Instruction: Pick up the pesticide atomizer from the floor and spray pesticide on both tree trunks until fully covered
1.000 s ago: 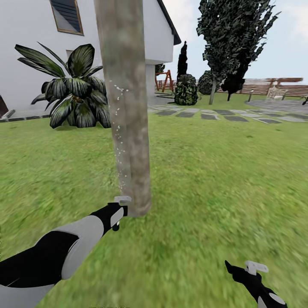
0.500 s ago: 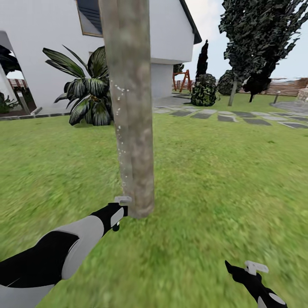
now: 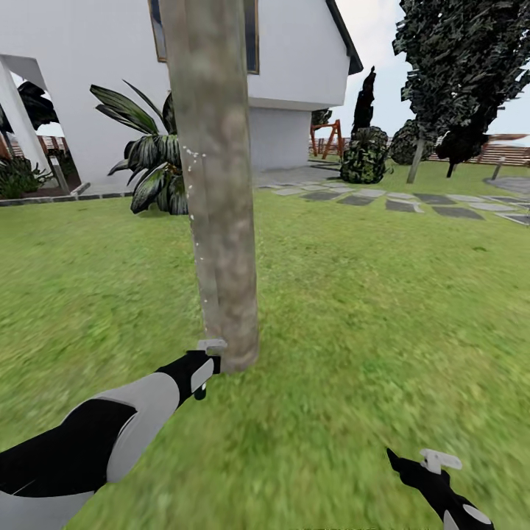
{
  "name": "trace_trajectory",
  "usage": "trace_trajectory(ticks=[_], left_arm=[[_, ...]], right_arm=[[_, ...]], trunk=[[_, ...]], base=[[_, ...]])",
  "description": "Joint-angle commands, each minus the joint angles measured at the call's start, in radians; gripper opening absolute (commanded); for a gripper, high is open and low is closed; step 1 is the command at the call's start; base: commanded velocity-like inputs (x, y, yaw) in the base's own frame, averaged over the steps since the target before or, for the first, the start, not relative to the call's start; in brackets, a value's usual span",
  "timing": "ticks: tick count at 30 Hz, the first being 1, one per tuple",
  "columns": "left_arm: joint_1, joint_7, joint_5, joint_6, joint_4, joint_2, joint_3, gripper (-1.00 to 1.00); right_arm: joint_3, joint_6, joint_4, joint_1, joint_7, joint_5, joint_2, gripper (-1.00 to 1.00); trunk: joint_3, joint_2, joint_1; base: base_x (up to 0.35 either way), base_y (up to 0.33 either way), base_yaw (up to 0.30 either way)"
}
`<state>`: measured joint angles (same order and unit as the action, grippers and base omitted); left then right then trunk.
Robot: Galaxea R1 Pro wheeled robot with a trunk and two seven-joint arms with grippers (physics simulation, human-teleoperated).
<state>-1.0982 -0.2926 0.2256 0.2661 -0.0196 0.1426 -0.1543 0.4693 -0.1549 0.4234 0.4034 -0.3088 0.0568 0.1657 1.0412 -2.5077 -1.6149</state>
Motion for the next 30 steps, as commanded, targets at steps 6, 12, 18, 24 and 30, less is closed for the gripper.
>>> trace_trajectory(ticks=[6, 12, 18, 24, 30], left_arm=[[0.036, -0.001, -0.006, -0.051, -0.055, -0.005, -0.002, -1.00], [0.034, -0.008, -0.009, 0.251, -0.412, -0.004, -0.001, -1.00], [0.027, -0.010, -0.011, 0.378, -0.526, -0.004, -0.001, -1.00], [-0.075, -0.014, -0.014, 0.514, -0.532, -0.010, -0.001, -1.00], [-0.233, -0.014, -0.013, 0.641, -0.533, -0.005, -0.001, -1.00]], right_arm=[[0.000, 0.000, -0.003, 0.000, 0.000, 0.000, 0.000, 1.00], [0.000, 0.000, -0.003, 0.000, 0.000, 0.000, 0.000, 1.00], [0.000, 0.000, -0.004, 0.000, 0.000, 0.000, 0.000, 1.00], [0.000, 0.000, -0.005, 0.000, 0.000, 0.000, 0.000, 1.00], [0.000, 0.000, -0.005, 0.000, 0.000, -0.001, 0.000, 1.00]], trunk=[[0.000, 0.000, 0.000], [0.000, 0.000, 0.000], [0.000, 0.000, 0.000], [0.000, 0.000, 0.000], [0.000, 0.000, 0.000]], base=[[-0.001, -0.016, -0.039], [0.000, 0.000, 0.000], [0.000, 0.000, 0.000], [0.000, 0.000, 0.000], [0.000, 0.000, 0.000]])
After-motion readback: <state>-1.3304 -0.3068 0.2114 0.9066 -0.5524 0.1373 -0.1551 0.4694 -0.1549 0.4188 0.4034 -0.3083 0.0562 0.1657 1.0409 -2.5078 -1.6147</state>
